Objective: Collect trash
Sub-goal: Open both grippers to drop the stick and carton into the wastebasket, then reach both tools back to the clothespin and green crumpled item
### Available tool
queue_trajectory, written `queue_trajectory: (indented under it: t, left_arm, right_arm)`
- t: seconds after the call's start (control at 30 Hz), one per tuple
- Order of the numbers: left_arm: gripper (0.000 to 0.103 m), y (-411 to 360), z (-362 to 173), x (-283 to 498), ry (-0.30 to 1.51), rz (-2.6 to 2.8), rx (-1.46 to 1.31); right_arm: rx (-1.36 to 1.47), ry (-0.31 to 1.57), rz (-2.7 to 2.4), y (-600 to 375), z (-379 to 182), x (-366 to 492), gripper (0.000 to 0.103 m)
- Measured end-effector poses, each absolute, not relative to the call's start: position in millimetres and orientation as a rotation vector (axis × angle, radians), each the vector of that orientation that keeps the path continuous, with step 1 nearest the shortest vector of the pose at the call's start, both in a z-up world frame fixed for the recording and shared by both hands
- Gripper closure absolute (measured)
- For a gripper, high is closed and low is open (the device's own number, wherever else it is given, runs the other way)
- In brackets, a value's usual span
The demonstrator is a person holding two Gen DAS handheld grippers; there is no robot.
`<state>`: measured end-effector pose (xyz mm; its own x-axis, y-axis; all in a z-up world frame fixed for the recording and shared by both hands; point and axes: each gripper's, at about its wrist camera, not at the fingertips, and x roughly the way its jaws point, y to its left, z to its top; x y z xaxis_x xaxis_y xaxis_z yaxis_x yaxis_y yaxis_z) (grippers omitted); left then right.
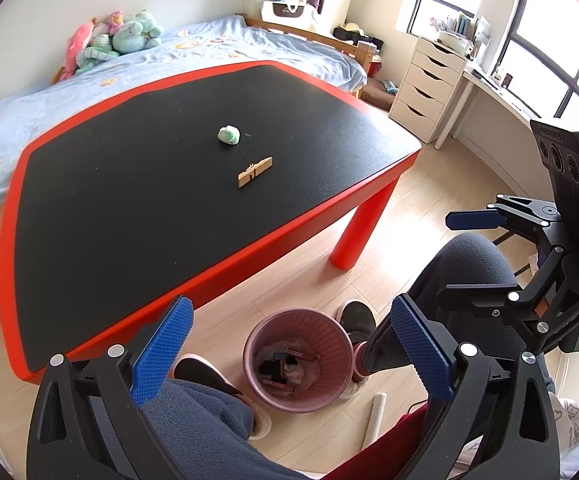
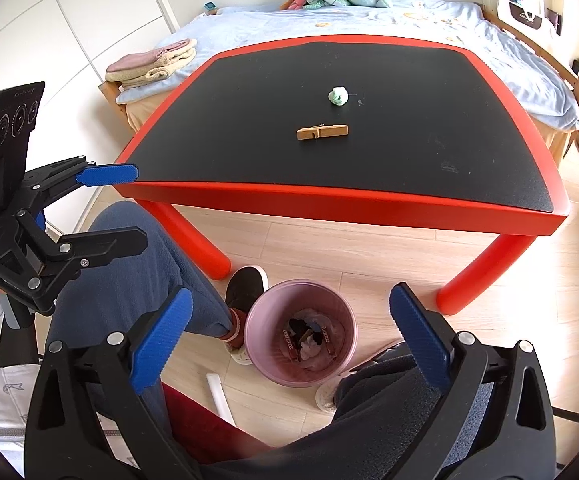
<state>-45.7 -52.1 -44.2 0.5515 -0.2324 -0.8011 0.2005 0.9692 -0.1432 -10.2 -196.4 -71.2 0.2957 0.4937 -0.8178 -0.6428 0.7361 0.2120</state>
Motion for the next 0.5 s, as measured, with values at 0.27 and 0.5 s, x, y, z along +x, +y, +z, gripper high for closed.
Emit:
queue_trajectory:
  t: [0.27,0.5]
  left_arm:
    - [0.008,-52.3,-42.8,-45.4,0.954,-0.263,-0.034]
    - [0.008,-50.8,-41.1,-42.8,0.953,-0.266,-0.031]
  right_arm:
    - [-0.151,1.022,0.751,-198.3,-67.7,-5.0,0.006]
    - [-0.154,1.009,0.742,-197.9,-62.3,4.7,0.006]
